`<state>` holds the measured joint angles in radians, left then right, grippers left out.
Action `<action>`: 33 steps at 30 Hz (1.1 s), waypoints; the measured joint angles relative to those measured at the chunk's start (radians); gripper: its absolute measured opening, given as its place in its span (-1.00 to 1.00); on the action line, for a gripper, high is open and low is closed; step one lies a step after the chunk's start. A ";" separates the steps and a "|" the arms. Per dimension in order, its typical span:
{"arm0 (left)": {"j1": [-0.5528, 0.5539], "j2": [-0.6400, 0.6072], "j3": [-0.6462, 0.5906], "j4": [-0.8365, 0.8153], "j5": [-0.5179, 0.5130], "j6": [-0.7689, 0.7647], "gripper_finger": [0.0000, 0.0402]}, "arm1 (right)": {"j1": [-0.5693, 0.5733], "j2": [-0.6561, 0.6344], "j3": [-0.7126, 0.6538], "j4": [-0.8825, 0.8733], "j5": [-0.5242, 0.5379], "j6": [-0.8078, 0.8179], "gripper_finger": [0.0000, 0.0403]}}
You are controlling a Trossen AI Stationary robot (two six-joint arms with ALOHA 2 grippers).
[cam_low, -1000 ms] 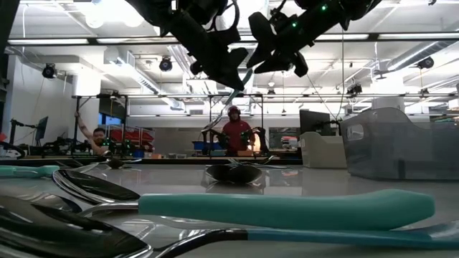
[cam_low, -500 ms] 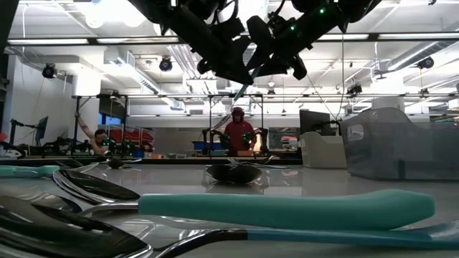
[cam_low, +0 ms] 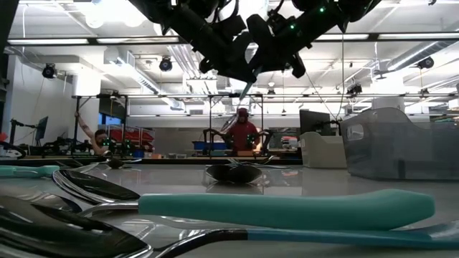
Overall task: Sort silverware by color (type)
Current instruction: Put the light blue spoon into the gray bin
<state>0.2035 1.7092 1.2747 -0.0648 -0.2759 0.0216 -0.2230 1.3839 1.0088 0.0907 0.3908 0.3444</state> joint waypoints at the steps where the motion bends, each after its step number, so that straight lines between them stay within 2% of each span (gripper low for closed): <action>1: 0.000 0.000 0.000 -0.001 0.001 0.000 -0.75 | 0.000 0.000 0.000 -0.001 -0.001 -0.009 -0.80; 9: 0.003 0.000 0.000 -0.015 0.089 0.010 -0.67 | -0.005 -0.008 0.000 -0.042 -0.011 -0.090 -0.82; 11: 0.001 -0.002 0.000 -0.014 0.109 0.014 -0.62 | -0.017 -0.018 -0.001 -0.107 0.038 -0.118 -0.82; 15: -0.001 -0.004 0.000 -0.053 0.111 0.016 -0.57 | -0.046 -0.057 -0.002 -0.246 0.202 -0.159 -0.82; 17: 0.000 -0.004 0.000 -0.084 0.110 0.016 -0.56 | -0.065 -0.084 -0.002 -0.301 0.234 -0.166 -0.82; 25: 0.000 -0.004 -0.009 -0.162 0.107 0.008 -0.56 | -0.118 -0.217 -0.002 -0.331 0.238 -0.222 -0.82; 33: 0.000 -0.002 -0.084 -0.163 0.104 -0.046 -0.55 | -0.153 -0.276 -0.002 -0.550 0.244 -0.233 -0.82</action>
<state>0.2035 1.7069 1.1912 -0.2276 -0.1722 -0.0242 -0.3759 1.1082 1.0073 -0.4594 0.6344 0.1109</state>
